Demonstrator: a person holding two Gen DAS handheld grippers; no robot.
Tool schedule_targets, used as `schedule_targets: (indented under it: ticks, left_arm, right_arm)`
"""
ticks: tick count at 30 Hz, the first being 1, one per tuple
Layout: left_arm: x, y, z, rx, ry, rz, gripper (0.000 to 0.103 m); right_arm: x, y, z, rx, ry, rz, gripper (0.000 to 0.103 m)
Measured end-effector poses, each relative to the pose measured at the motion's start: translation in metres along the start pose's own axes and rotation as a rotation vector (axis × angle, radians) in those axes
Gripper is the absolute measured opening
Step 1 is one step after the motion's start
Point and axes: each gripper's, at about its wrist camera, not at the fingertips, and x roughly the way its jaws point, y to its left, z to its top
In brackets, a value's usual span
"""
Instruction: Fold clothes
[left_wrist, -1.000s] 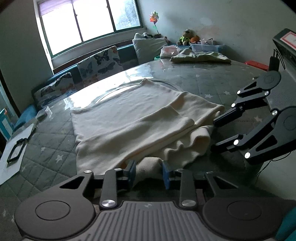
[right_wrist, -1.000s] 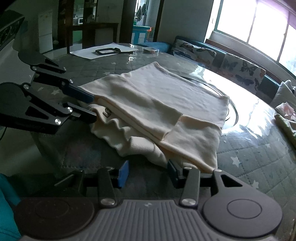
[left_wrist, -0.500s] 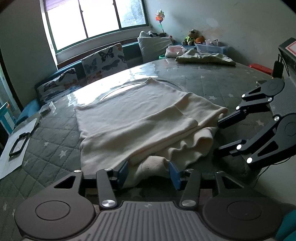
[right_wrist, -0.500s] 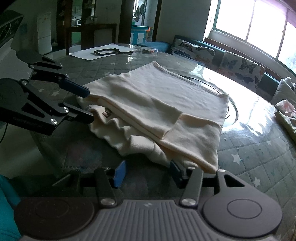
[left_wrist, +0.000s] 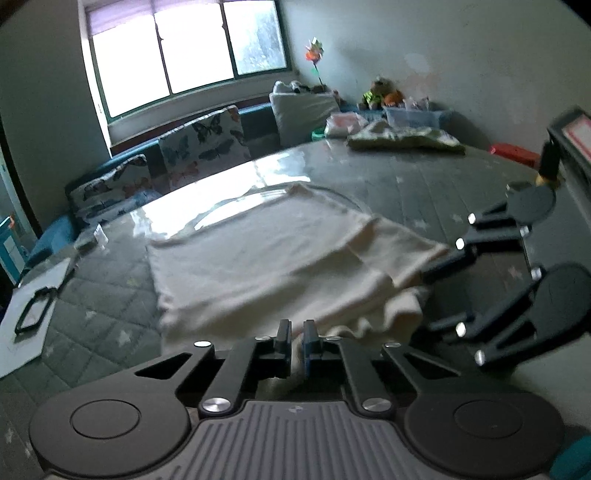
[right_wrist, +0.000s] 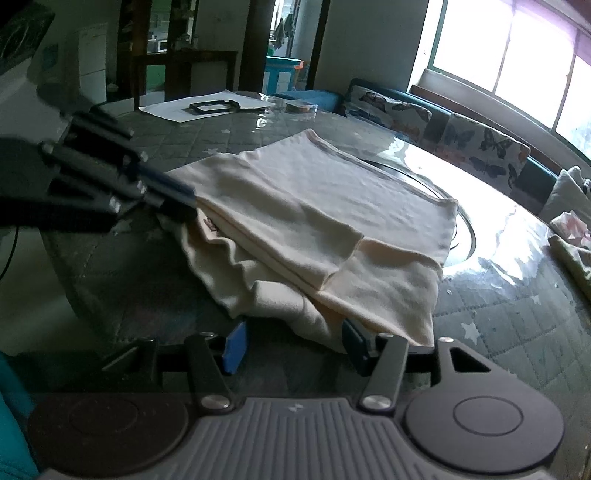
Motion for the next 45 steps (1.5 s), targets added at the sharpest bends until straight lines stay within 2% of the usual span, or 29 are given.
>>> schedule_targets:
  ticks: [5,8,9,10,12,14,18,22,26,29,30,33,35,37,38,42,45]
  left_arm:
    - [0.012,0.014,0.012,-0.035,0.002,0.012,0.006]
    - [0.012,0.024,0.013,-0.043,0.017,0.005,0.011]
    - [0.011,0.027,0.011,-0.035,0.018,0.009,0.018]
    - [0.008,0.029,0.009,-0.023,0.016,0.013,0.024]
    - [0.001,0.031,0.002,0.008,0.007,0.024,0.046]
    - [-0.005,0.033,-0.006,0.04,0.004,0.019,0.049]
    - [-0.01,0.025,-0.022,0.115,0.008,-0.005,0.065]
    - [-0.007,0.008,-0.029,0.213,-0.016,-0.027,0.071]
    - [0.011,-0.004,-0.029,0.264,-0.03,-0.015,0.07]
    - [0.028,-0.004,-0.026,0.255,-0.012,0.0,0.042]
    - [0.03,-0.003,-0.025,0.246,-0.011,-0.002,0.036]
    - [0.033,0.0,-0.022,0.227,-0.015,-0.006,0.029]
    - [0.033,0.003,-0.02,0.218,-0.018,-0.006,0.028]
    - [0.033,0.006,-0.018,0.209,-0.018,-0.007,0.027]
    - [0.033,0.006,-0.018,0.207,-0.016,-0.007,0.027]
    - [0.034,0.008,-0.015,0.197,-0.012,-0.007,0.027]
    - [0.035,0.008,-0.016,0.201,-0.008,-0.002,0.029]
  right_arm:
    - [0.004,0.0,0.002,-0.038,-0.017,0.004,0.054]
    - [0.007,0.001,0.003,-0.057,-0.035,0.006,0.046]
    - [0.007,0.001,0.004,-0.06,-0.04,0.008,0.04]
    - [0.006,0.0,0.005,-0.059,-0.05,0.014,0.03]
    - [0.005,-0.003,0.008,-0.045,-0.07,0.029,0.017]
    - [0.002,-0.01,0.012,-0.011,-0.089,0.045,0.013]
    - [0.002,-0.025,0.023,0.068,-0.104,0.079,0.008]
    - [0.008,-0.04,0.034,0.12,-0.113,0.092,0.008]
    - [0.013,-0.047,0.039,0.138,-0.111,0.103,0.008]
    - [0.013,-0.047,0.038,0.135,-0.109,0.109,0.008]
    - [0.013,-0.047,0.037,0.134,-0.109,0.111,0.008]
    - [0.01,-0.046,0.032,0.127,-0.106,0.123,0.011]
    - [0.007,-0.044,0.028,0.11,-0.104,0.136,0.017]
    - [0.004,-0.041,0.023,0.083,-0.103,0.138,0.042]
    - [0.004,-0.038,0.021,0.059,-0.102,0.136,0.046]
    - [0.007,-0.025,0.011,-0.04,-0.097,0.124,0.05]
    - [0.015,-0.017,0.009,-0.097,-0.119,0.078,0.05]
